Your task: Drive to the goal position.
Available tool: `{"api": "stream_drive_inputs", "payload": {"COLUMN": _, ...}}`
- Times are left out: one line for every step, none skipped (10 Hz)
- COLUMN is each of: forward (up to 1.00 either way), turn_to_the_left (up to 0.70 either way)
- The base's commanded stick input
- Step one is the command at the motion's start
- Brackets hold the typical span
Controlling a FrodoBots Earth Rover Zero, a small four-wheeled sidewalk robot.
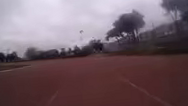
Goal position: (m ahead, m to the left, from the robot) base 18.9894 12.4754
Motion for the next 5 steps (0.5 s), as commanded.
{"api": "stream_drive_inputs", "payload": {"forward": 0.7, "turn_to_the_left": 0.0}}
{"api": "stream_drive_inputs", "payload": {"forward": 0.7, "turn_to_the_left": 0.0}}
{"api": "stream_drive_inputs", "payload": {"forward": 0.7, "turn_to_the_left": -0.05}}
{"api": "stream_drive_inputs", "payload": {"forward": 0.7, "turn_to_the_left": -0.14}}
{"api": "stream_drive_inputs", "payload": {"forward": 0.7, "turn_to_the_left": -0.14}}
